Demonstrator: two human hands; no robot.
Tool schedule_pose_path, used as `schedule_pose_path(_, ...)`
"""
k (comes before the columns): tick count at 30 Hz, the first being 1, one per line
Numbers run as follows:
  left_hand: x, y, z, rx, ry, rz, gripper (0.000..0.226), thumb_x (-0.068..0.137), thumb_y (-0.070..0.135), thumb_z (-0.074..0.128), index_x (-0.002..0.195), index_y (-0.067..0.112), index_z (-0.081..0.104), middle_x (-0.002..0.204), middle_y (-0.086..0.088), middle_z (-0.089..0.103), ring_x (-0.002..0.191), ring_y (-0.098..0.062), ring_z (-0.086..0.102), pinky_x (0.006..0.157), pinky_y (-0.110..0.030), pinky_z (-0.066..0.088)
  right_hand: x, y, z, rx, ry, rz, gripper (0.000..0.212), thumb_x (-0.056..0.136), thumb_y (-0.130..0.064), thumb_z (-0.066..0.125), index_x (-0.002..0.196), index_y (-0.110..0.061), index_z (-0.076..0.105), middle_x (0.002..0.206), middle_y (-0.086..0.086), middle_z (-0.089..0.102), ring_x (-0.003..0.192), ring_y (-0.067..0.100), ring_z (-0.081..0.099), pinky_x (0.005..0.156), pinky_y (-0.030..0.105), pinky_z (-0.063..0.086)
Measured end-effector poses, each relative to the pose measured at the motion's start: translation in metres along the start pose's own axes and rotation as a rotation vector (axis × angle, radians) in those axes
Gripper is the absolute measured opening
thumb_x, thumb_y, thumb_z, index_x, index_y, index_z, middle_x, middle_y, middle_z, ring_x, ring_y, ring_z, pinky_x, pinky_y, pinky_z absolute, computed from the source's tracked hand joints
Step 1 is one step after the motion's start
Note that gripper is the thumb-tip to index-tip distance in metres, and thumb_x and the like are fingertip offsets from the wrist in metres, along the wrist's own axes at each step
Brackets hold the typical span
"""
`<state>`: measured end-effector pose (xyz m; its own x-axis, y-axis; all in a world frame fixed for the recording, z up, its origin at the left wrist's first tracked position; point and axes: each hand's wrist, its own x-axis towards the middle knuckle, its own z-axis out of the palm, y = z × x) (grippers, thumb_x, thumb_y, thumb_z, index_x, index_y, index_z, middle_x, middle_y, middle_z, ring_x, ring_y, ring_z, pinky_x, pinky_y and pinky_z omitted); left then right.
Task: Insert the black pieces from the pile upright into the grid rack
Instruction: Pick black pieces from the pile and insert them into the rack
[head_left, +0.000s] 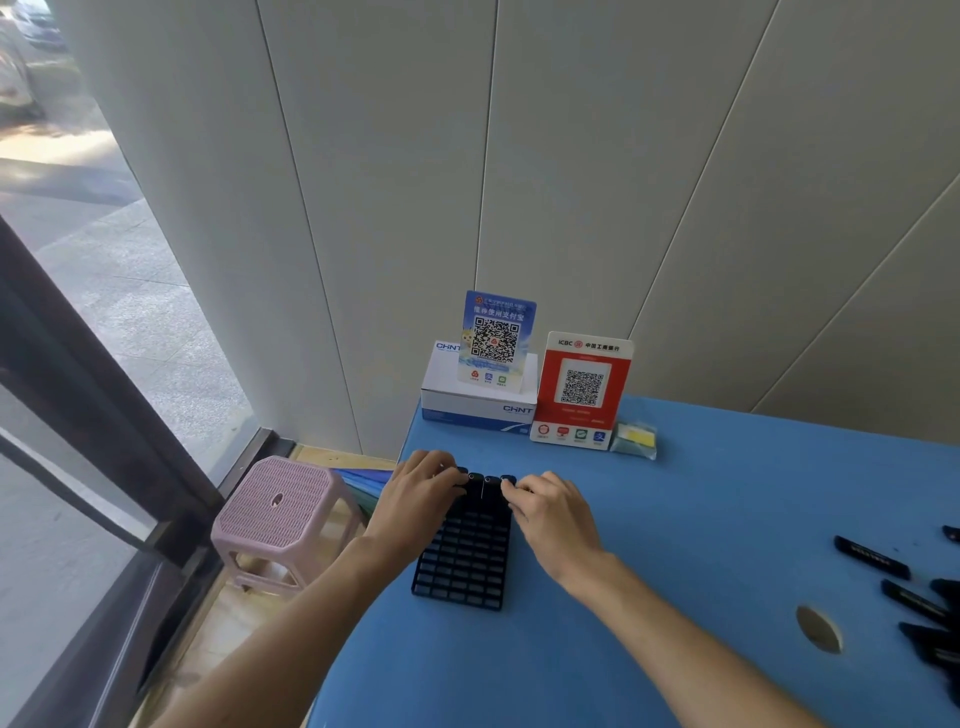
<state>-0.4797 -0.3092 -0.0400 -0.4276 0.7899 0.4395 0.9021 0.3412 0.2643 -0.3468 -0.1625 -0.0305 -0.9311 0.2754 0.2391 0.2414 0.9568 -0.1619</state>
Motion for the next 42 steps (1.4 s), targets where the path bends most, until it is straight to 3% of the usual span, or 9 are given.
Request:
schedule_pose_path(2,0.000,0.001,0.000,0.011,0.001,-0.004,0.019,0.073,0.016,0.078,0.089,0.015,0.071,0.094,-0.001,0.063,0.082,-0.021,0.059,0.069,-0.035,0.051,-0.001,-0.002,-0.002,0.005,-0.014,0.011,0.046,0.058,-0.010,0.088,0.100,-0.017,0.071,0.069,-0.005,0.064,0.063,0.017,0.057,0.052,0.028,0.051)
schedule_pose_path(6,0.001,0.005,-0.002,0.096,-0.016,-0.015,0.023,0.072,0.026,0.079,0.092,0.021,0.069,0.102,-0.001,0.064,0.089,-0.023,0.060,0.074,-0.036,0.048,-0.012,0.000,-0.013,0.047,-0.071,0.050,0.050,0.090,-0.026,0.060,0.137,-0.020,0.044,0.106,0.002,0.062,0.098,0.022,0.054,0.084,0.034,0.047)
schedule_pose_path(8,0.003,0.013,-0.002,0.106,-0.018,-0.014,0.031,0.075,0.033,0.076,0.103,0.022,0.066,0.107,-0.002,0.064,0.093,-0.023,0.060,0.078,-0.036,0.047,-0.024,0.007,-0.021,0.069,-0.019,0.123,0.055,0.091,-0.032,0.056,0.142,-0.020,0.037,0.111,0.001,0.060,0.103,0.021,0.053,0.085,0.033,0.045)
schedule_pose_path(11,0.006,0.036,-0.001,0.095,-0.027,0.018,0.040,0.082,0.044,0.061,0.116,0.023,0.061,0.110,-0.002,0.064,0.098,-0.024,0.060,0.082,-0.038,0.046,-0.051,0.023,-0.036,0.052,0.040,0.240,0.058,0.089,-0.036,0.058,0.141,-0.020,0.038,0.111,0.002,0.060,0.102,0.023,0.054,0.083,0.035,0.048)
schedule_pose_path(15,0.004,0.077,0.005,0.043,-0.057,0.065,0.049,0.082,0.054,0.041,0.118,0.025,0.059,0.110,0.000,0.064,0.100,-0.022,0.059,0.085,-0.039,0.046,-0.097,0.051,-0.060,-0.014,0.080,0.366,0.056,0.089,-0.038,0.057,0.138,-0.018,0.042,0.114,0.003,0.060,0.105,0.026,0.053,0.085,0.036,0.046)
schedule_pose_path(20,0.001,0.135,0.022,0.020,-0.058,0.159,0.051,0.083,0.056,0.039,0.119,0.025,0.060,0.112,0.001,0.064,0.102,-0.020,0.060,0.086,-0.037,0.047,-0.160,0.083,-0.088,-0.048,0.117,0.464,0.050,0.090,-0.039,0.055,0.134,-0.017,0.047,0.114,0.003,0.061,0.106,0.026,0.055,0.086,0.037,0.047)
schedule_pose_path(25,0.000,0.209,0.058,-0.024,-0.079,0.221,0.049,0.082,0.054,0.039,0.115,0.026,0.062,0.108,0.003,0.065,0.098,-0.018,0.061,0.082,-0.035,0.049,-0.233,0.141,-0.113,-0.064,0.058,0.589,0.048,0.095,-0.043,0.043,0.138,-0.022,0.041,0.126,-0.004,0.053,0.118,0.017,0.046,0.097,0.030,0.041)
schedule_pose_path(31,-0.003,0.315,0.111,-0.054,-0.127,0.239,0.045,0.080,0.052,0.040,0.109,0.027,0.064,0.101,0.006,0.065,0.090,-0.016,0.063,0.077,-0.031,0.050,-0.335,0.239,-0.147,-0.111,-0.012,0.666,0.047,0.096,-0.042,0.042,0.138,-0.023,0.040,0.126,-0.007,0.053,0.115,0.013,0.048,0.093,0.025,0.043)
schedule_pose_path(42,-0.015,0.493,0.192,-0.085,-0.278,0.259,0.038,0.079,0.048,0.042,0.105,0.029,0.062,0.098,0.009,0.064,0.083,-0.014,0.063,0.072,-0.027,0.051,-0.484,0.378,-0.189,0.060,-0.111,0.678,0.034,0.094,-0.035,0.049,0.126,-0.024,0.053,0.116,-0.009,0.057,0.105,0.010,0.053,0.081,0.022,0.046)
